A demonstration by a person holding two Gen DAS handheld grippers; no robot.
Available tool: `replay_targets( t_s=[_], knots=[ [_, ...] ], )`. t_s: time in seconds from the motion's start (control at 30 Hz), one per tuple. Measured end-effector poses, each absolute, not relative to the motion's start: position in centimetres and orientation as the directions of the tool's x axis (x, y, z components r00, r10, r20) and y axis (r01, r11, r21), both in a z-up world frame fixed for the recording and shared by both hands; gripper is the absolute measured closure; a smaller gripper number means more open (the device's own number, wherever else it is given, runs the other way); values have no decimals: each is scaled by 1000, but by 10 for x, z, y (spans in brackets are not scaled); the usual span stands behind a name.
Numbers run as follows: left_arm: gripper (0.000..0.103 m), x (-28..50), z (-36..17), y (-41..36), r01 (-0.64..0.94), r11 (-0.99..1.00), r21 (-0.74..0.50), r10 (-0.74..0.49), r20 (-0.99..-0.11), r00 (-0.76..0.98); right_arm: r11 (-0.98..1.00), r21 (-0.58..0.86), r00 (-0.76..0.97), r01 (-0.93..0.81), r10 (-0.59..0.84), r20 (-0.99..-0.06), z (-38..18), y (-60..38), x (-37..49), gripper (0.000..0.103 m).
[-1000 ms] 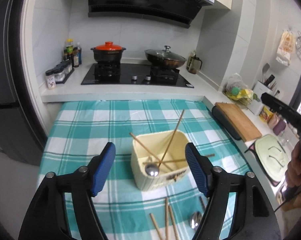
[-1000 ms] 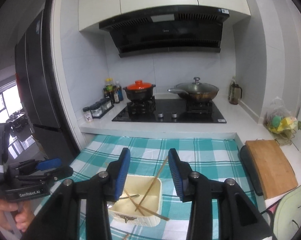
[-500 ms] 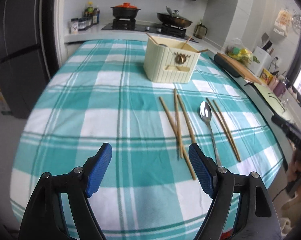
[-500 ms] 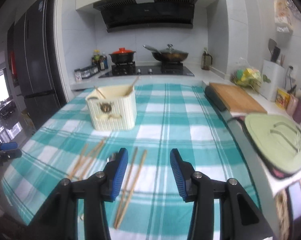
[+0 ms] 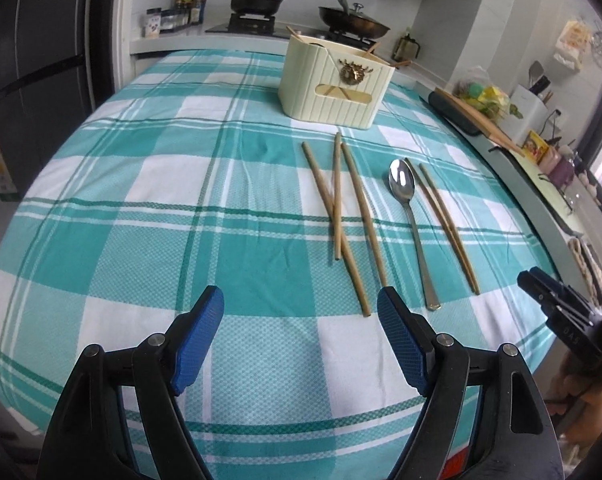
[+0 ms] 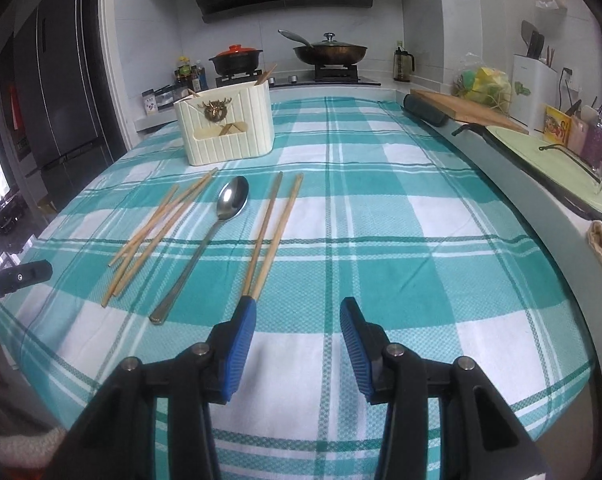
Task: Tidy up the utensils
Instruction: 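Withdraw both tools from the holder toward the remaining chopsticks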
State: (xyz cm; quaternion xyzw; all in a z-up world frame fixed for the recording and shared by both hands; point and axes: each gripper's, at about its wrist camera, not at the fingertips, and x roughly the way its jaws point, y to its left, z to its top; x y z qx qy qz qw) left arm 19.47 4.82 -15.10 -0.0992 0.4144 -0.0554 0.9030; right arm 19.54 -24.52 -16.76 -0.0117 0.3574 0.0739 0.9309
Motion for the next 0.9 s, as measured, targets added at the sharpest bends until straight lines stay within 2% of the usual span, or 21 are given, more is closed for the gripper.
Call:
replay_targets(
  t_s=[0.3, 0.5, 0.9],
  knots=[
    [22, 208, -158, 56, -11, 973, -232, -173, -754, 634, 988, 33, 725, -150, 133, -676, -174, -241, 196, 58],
    [19, 254, -172, 52, -19, 993, -115, -78, -773, 629, 987, 35, 725, -157, 139, -674, -173, -238, 196, 58],
    [19, 284, -194, 8, 93, 995, -32, -80, -812, 578, 990, 61, 719, -131, 137, -682, -177, -248, 198, 58]
  ],
)
